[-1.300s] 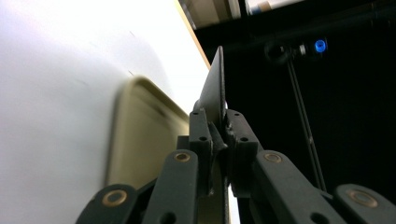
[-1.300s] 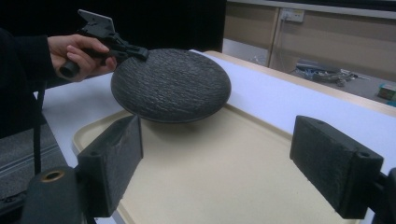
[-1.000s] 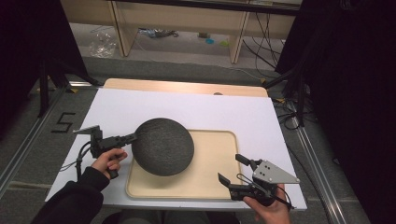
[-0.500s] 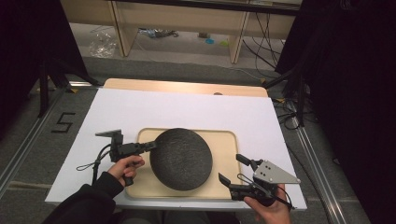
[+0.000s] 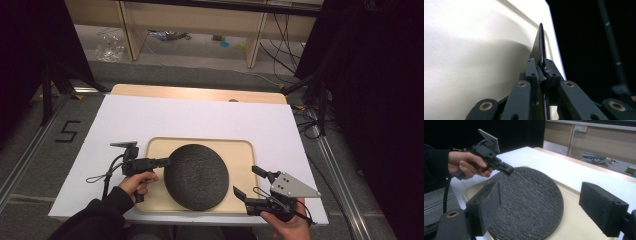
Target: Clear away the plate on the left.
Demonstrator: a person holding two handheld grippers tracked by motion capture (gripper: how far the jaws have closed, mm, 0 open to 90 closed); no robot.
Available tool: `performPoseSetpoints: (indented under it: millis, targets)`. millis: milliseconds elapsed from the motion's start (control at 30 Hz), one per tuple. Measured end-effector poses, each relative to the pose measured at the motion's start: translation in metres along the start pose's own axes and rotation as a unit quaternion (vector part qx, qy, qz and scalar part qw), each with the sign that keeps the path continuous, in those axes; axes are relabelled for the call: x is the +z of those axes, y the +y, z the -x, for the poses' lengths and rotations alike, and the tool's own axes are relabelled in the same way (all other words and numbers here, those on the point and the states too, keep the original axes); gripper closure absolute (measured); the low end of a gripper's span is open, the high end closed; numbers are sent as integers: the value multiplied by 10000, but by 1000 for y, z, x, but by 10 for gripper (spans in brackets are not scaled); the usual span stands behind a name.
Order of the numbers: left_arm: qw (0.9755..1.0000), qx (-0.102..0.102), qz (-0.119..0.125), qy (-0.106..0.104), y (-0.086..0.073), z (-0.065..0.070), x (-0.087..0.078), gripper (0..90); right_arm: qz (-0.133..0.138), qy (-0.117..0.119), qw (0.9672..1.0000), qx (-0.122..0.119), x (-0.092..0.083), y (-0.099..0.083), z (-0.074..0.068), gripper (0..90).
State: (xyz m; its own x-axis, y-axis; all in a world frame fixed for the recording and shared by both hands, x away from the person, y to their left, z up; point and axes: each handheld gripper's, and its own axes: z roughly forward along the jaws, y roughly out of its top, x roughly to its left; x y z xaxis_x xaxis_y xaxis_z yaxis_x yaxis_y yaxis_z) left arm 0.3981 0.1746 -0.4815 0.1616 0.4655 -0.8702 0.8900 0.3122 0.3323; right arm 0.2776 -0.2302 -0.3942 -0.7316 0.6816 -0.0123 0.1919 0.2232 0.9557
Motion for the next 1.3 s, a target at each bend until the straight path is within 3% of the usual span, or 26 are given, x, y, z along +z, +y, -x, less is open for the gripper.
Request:
performPoseSetpoints:
  millis: [133, 333, 367, 400, 467, 533, 900, 967, 1067, 1200, 1233, 1300]
  targets:
    - [9997, 147, -72, 202, 0, -1, 1, 860, 30, 36, 10000, 4, 1, -1, 1, 186]
    - [9994, 215, -170, 230, 0, -3, 1, 865, -22, 31, 10000, 5, 0, 0, 0, 186]
    - [9991, 258, -253, 213, 0, -3, 0, 866, -5, 35, 10000, 3, 0, 0, 1, 186]
    - [9981, 503, -286, 188, 0, -5, 1, 866, -14, 35, 10000, 4, 0, 0, 1, 186]
    - [9988, 266, -311, 284, -2, -2, 1, 866, -19, 33, 10000, 4, 0, 0, 1, 186]
    - [9987, 200, -368, 292, -4, -3, 2, 866, -10, 37, 10000, 7, 0, 0, 1, 186]
    - [9979, 209, -545, 282, -9, -6, 4, 850, -40, 68, 10000, 28, 1, -1, 0, 186]
    - [9971, 224, -650, 314, -11, -6, 6, 848, -51, 41, 10000, 24, 0, 0, 0, 186]
    - [9971, 210, -615, 405, -12, -5, 7, 840, -29, 30, 10000, 7, 0, -1, 1, 186]
    - [9947, 325, -721, 657, -13, -7, 10, 813, -55, 64, 10000, 29, 0, -1, 0, 186]
    - [9916, 628, -820, 775, -13, -11, 11, 805, -85, 52, 9999, 54, 0, -1, 0, 186]
    - [9909, 680, -823, 814, -13, -12, 11, 786, -24, 45, 10000, -8, 0, -1, 1, 186]
